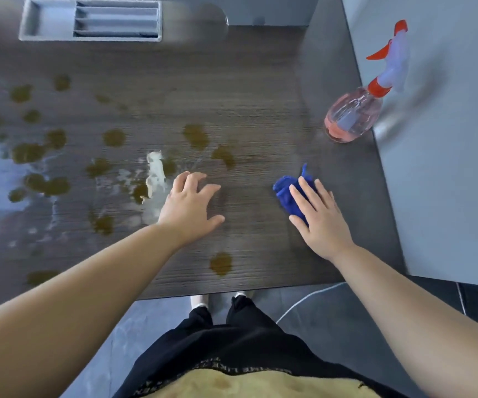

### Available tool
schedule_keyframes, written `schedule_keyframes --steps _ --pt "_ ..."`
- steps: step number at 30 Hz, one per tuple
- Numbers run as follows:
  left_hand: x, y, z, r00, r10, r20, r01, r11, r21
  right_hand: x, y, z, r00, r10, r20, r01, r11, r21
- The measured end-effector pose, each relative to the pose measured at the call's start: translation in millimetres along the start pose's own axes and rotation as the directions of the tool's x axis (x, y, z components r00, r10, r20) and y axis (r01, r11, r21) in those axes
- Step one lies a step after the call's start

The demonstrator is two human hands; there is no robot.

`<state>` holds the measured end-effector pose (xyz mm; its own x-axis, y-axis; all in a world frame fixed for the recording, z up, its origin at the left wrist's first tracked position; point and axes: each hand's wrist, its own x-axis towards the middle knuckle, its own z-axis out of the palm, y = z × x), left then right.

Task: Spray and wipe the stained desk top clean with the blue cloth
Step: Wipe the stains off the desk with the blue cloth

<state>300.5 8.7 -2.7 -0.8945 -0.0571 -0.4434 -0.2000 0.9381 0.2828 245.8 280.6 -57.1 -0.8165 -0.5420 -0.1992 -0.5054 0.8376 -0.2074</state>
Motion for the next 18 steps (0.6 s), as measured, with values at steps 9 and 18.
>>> schedule_keyframes --steps 9,18 --pt "2 -46 -12 0.989 -0.149 -0.019 0.148 0.988 -0.038 20 -13 3 0.999 0.027 -0.031 -0.029 0.998 -0.048" --pt "14 -59 -15 0.985 -0.172 0.034 0.171 0.985 0.030 56 -82 17 0.992 -0.124 -0.013 0.123 0.990 -0.074"
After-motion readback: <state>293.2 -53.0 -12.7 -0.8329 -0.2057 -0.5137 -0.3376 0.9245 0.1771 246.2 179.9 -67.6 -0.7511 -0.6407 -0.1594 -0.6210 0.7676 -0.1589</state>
